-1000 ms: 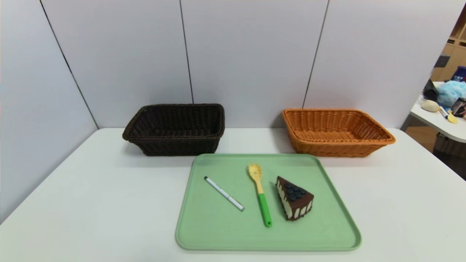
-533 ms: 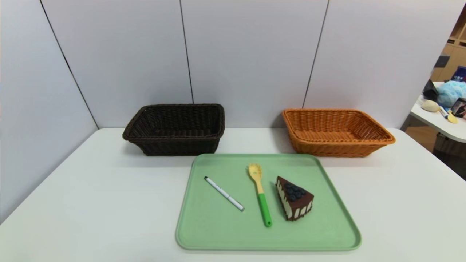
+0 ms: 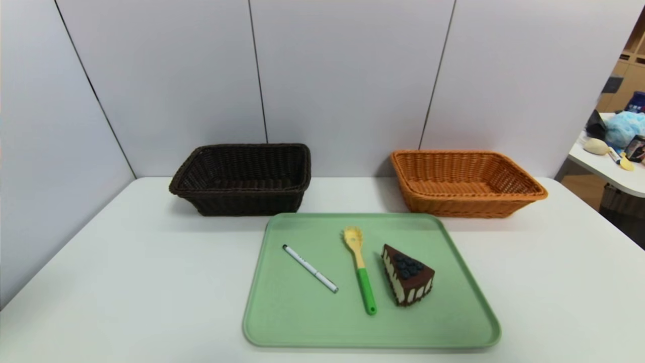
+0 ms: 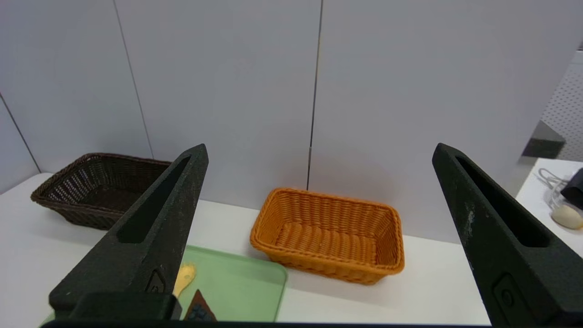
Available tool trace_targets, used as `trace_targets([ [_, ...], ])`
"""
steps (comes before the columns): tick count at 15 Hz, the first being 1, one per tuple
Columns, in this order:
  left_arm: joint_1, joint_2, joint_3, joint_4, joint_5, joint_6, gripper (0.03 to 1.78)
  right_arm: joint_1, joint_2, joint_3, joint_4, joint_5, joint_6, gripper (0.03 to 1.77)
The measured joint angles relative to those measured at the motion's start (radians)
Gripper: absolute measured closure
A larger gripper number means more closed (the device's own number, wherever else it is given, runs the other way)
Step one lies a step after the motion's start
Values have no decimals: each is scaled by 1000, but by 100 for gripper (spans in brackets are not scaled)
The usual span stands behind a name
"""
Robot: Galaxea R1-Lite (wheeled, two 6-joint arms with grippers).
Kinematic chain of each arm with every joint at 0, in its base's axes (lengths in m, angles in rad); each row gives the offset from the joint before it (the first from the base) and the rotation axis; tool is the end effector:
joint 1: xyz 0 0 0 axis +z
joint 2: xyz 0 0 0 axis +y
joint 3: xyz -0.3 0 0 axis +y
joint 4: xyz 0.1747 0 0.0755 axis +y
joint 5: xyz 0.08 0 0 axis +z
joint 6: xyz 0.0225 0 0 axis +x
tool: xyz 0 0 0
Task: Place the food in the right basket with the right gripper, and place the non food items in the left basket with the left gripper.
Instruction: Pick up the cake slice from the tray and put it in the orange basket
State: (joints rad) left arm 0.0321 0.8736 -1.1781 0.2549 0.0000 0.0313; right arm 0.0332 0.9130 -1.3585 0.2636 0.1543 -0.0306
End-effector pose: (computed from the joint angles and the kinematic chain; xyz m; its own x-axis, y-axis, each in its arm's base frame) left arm 0.0538 0.0017 0.3595 0.9983 0.0321 0.0496 -0.0336 0.9989 0.0313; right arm 0.0421 0.0049 0.3993 0.9662 0.1859 0.1787 -0.1783 0.9823 -0.0579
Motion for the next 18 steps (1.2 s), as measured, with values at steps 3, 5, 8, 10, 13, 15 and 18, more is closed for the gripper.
trace_targets([
  [3, -47, 121, -17, 2, -10, 3, 12, 29, 188, -166, 74, 10, -7, 10],
  [5, -101, 185, -18, 2, -4, 0, 12, 103, 291, -237, 174, -19, -8, 10],
  [8, -173, 265, -19, -3, 46, -19, 12, 256, 415, -276, 303, -97, -6, 10],
  [10, -221, 301, -9, -3, 99, -37, 12, 350, 487, -281, 376, -130, 1, 10],
  [13, -281, 343, 37, -9, 134, -59, 12, 447, 589, -277, 525, -154, 34, 10],
  [15, -311, 367, 52, -9, 140, -79, 12, 485, 646, -270, 584, -153, 43, 10],
  [18, -319, 384, 50, -8, 140, -79, 12, 547, 734, -250, 640, -153, 57, 10],
])
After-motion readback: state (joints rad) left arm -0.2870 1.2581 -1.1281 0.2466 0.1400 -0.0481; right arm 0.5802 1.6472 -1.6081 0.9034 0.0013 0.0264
